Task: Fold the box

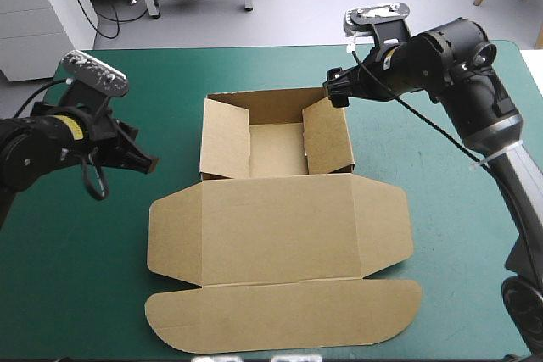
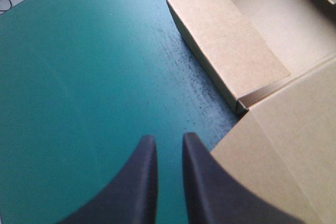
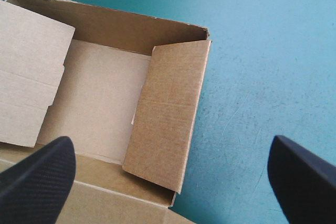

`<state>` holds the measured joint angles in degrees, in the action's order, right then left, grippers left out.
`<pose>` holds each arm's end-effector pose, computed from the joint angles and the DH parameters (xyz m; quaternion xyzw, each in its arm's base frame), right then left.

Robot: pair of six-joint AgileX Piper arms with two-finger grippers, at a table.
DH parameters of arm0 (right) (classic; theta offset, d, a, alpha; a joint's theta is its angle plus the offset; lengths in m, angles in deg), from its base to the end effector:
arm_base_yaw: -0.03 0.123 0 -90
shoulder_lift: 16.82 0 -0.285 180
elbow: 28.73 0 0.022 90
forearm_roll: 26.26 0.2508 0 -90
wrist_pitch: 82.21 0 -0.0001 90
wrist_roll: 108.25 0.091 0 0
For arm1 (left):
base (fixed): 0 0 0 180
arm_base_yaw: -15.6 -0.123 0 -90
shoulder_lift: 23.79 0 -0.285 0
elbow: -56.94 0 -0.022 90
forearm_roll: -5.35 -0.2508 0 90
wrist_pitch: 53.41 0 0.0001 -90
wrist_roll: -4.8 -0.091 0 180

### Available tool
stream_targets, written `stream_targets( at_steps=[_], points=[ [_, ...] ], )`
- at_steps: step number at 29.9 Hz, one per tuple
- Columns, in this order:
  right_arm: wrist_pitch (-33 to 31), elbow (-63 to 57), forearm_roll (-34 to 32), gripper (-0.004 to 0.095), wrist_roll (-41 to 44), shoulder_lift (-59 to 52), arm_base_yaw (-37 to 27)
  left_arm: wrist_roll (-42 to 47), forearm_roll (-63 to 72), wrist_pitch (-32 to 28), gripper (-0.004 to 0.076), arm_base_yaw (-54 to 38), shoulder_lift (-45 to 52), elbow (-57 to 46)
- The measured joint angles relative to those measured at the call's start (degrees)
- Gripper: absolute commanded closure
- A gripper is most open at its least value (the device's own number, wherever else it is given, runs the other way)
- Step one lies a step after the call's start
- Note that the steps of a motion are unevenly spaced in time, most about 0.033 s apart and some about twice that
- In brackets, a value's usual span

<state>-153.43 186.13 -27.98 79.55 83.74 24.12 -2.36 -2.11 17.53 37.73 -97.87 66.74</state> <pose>0.3058 0.1339 0.4599 -0.1311 0.9208 0.0864 0.3571 0.1913 -0.0657 0.4617 0.2296 0.8936 0.0149 0.3853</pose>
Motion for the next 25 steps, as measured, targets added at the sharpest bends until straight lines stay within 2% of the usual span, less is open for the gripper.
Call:
stream_targets(
  at_steps=[5,9,18,25],
  points=[
    [0.0,0.0,0.1,-0.0006,0.0,-0.2,0.0,-1.9,0.1,0.6,0.0734,0.0,5.1,-0.5],
    [-0.1,0.0,0.2,-0.0006,0.0,-0.2,0.0,-2.4,1.6,0.6,0.0734,0.0,10.4,-4.8],
    [-0.2,0.0,0.4,-0.0006,0.0,1.0,0.0,-2.4,3.8,0.5,0.0734,0.0,22.8,-25.5],
    [0.1,0.0,0.8,-0.0006,0.0,8.4,0.0,-2.0,6.3,-2.8,0.0734,0.0,27.8,-42.3]
  ],
)
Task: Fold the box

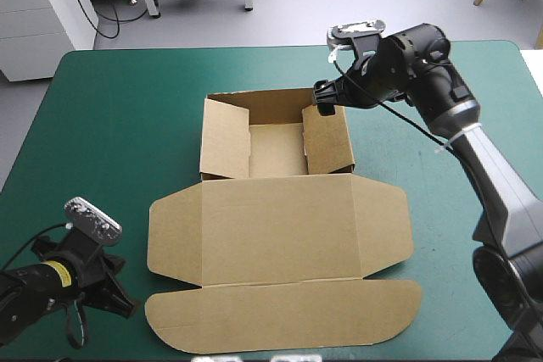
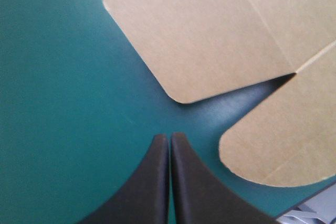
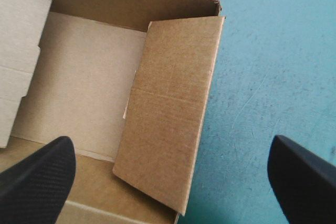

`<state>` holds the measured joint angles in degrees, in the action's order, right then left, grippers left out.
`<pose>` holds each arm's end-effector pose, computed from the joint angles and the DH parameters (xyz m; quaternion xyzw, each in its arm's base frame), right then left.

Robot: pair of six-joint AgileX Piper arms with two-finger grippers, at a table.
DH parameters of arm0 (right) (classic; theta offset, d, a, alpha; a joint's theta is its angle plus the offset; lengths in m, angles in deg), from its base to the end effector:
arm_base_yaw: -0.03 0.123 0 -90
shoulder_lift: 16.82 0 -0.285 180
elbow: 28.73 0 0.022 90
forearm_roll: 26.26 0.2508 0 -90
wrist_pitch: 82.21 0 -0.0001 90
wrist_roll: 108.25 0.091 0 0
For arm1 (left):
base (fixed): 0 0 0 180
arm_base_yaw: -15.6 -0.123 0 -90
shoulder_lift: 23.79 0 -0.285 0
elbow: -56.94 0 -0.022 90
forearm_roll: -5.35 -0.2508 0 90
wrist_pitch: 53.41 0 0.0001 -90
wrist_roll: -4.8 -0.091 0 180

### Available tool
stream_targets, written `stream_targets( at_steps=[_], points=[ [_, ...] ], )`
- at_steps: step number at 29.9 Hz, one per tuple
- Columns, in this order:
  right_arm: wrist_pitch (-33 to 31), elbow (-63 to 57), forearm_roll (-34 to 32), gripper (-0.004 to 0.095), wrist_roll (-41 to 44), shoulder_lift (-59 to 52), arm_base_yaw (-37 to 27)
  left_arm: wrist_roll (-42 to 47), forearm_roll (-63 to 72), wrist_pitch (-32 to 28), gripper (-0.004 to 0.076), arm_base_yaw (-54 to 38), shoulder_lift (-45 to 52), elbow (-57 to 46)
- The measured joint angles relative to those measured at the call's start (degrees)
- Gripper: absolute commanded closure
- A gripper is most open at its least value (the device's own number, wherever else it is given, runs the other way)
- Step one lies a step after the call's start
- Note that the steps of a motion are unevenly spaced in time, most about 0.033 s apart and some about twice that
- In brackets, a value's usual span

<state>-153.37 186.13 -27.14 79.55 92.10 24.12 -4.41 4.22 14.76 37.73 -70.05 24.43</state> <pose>0.3469 0.1536 0.4078 -0.1354 0.9446 0.0747 0.2895 0.0879 -0.0340 0.3230 0.2598 0.9227 -0.0223 0.2838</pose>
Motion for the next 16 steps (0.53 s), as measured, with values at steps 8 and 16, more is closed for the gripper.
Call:
stream_targets(
  at_steps=[8,16],
  points=[
    [0.8,0.0,0.0,-0.0006,0.0,11.3,0.0,0.1,4.4,-2.5,0.0734,0.0,0.5,-7.0],
    [1.3,0.0,0.0,0.0229,-0.2,17.7,0.0,0.1,4.8,-3.1,0.0734,0.0,0.5,-7.0]
  ],
)
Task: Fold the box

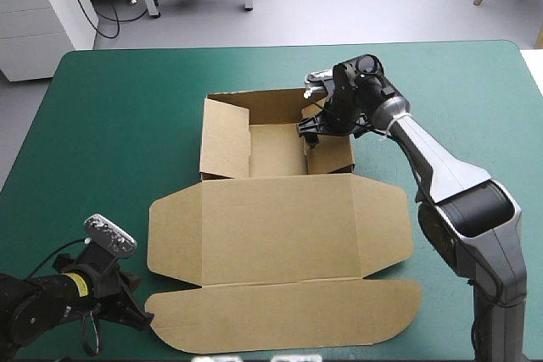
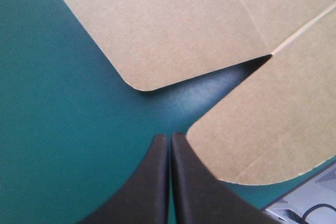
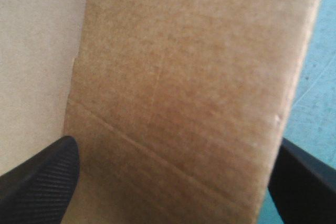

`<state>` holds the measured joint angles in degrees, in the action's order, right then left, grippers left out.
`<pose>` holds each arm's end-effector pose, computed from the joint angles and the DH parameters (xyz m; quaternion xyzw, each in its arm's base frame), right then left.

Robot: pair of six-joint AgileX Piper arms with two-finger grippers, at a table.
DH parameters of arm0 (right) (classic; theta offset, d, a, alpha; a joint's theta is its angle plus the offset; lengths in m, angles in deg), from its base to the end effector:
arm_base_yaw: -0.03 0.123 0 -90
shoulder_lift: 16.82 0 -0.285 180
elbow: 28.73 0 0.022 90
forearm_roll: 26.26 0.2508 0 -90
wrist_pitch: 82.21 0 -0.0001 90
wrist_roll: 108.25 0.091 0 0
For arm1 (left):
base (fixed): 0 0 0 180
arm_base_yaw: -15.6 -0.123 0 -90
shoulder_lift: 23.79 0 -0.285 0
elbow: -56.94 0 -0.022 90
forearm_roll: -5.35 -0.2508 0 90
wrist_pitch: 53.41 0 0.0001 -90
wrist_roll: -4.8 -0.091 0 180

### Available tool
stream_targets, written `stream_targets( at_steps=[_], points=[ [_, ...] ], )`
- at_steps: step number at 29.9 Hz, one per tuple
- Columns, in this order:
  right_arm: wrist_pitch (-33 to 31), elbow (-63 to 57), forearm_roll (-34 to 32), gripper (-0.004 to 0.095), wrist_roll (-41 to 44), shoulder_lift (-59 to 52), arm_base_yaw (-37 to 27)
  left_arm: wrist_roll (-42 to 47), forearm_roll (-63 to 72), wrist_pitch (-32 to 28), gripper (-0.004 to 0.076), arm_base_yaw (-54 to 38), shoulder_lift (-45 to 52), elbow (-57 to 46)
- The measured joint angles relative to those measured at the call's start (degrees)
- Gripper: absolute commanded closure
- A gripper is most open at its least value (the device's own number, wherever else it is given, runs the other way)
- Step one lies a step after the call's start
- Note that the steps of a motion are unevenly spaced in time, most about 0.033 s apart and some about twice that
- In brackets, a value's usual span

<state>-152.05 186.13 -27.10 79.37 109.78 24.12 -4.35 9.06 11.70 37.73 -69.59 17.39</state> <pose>0.4113 0.1825 0.2798 -0.1428 0.9767 0.0368 0.1559 0.0853 -0.0405 0.2905 0.2551 0.9322 -0.0605 0.2496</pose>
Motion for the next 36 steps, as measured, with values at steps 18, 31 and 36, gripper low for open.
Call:
stream_targets(
  at_steps=[18,31,36],
  points=[
    [1.7,0.0,-0.6,0.0927,-2.0,0.7,-0.1,1.0,0.2,-0.1,0.0734,0.0,0.0,-0.1],
    [2.9,0.0,-0.6,0.0927,-11.4,-6.2,-20.0,1.1,0.2,0.5,0.0734,0.0,0.0,-0.1],
    [2.5,0.0,0.0,0.0927,-13.0,-6.8,-32.6,1.3,0.2,0.7,0.0734,0.0,0.0,-0.1]
  ],
)
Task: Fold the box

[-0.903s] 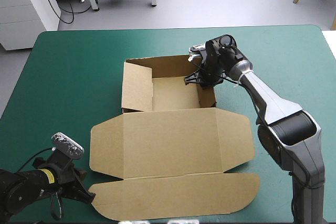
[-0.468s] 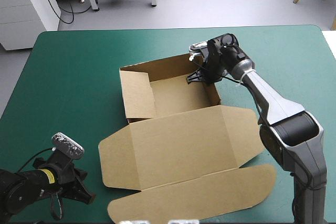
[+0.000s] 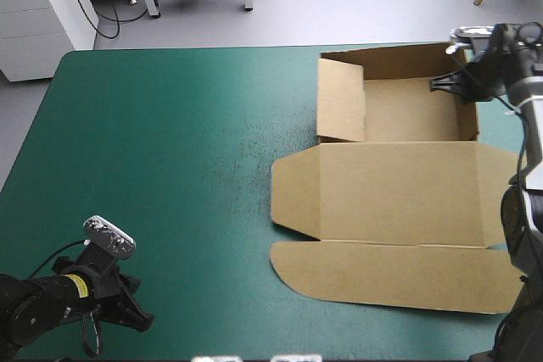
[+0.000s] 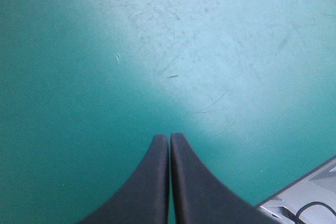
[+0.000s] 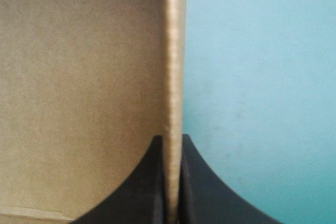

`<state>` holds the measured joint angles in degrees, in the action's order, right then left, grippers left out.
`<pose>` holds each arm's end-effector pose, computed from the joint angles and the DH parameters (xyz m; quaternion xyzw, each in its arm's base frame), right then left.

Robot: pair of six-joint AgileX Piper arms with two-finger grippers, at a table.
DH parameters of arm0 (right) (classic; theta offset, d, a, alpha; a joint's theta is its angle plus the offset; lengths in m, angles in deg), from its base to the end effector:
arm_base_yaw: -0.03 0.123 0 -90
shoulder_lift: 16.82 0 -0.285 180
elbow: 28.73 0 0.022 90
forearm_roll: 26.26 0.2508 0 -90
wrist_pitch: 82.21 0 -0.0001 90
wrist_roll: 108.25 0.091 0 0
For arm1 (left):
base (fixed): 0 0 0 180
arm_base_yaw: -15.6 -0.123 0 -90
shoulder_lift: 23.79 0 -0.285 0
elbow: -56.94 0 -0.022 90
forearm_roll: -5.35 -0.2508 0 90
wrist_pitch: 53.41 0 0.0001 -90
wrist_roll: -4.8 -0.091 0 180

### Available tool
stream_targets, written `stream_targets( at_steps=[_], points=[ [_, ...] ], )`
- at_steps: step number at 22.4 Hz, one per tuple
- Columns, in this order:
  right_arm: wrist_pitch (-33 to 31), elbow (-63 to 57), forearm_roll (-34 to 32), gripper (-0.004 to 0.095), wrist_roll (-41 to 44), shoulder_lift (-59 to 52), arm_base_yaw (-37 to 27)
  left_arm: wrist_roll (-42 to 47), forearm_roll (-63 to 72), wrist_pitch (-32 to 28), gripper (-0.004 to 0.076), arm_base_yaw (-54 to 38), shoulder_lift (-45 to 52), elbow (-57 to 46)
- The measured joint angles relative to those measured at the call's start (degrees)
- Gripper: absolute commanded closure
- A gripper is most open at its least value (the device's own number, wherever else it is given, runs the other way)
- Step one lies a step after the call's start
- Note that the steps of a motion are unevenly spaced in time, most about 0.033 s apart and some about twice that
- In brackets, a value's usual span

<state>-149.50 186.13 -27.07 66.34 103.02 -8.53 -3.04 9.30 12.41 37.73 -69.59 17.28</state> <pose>0.4270 -0.0655 0.3335 0.0256 0.9705 -0.0361 0.2370 0.0842 -0.0404 0.2894 0.2447 0.9368 -0.0645 0.2417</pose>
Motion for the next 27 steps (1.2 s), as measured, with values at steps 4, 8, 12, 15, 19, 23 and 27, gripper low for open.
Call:
stream_targets(
  at_steps=[4,8,12,15,19,23,27],
  points=[
    [1.4,0.0,0.0,0.0898,-0.5,0.1,-8.2,0.2,0.0,-0.1,0.0734,0.0,0.0,0.0],
    [2.8,0.0,1.5,0.0642,-1.1,0.2,-14.3,0.2,0.0,-0.7,0.0734,0.0,0.0,0.0],
    [2.6,0.0,3.8,0.0135,-1.9,1.7,-18.3,0.2,0.0,-2.0,0.0734,0.0,0.0,0.0],
    [2.9,0.0,3.7,-0.0028,-2.0,2.4,-18.5,0.2,0.0,-2.1,0.0734,0.0,0.0,0.0],
    [3.7,0.0,3.9,-0.002,-1.9,2.4,-18.5,0.2,0.0,-2.1,0.0734,0.0,0.0,0.0],
    [3.0,0.0,4.0,-0.0007,-2.0,1.7,-18.5,0.2,-0.1,-2.1,0.0734,0.0,0.0,0.0],
    [1.6,0.0,4.9,0.0488,-3.5,-2.7,-18.5,0.2,-0.2,-2.0,0.0734,0.0,0.0,0.0]
  ],
)
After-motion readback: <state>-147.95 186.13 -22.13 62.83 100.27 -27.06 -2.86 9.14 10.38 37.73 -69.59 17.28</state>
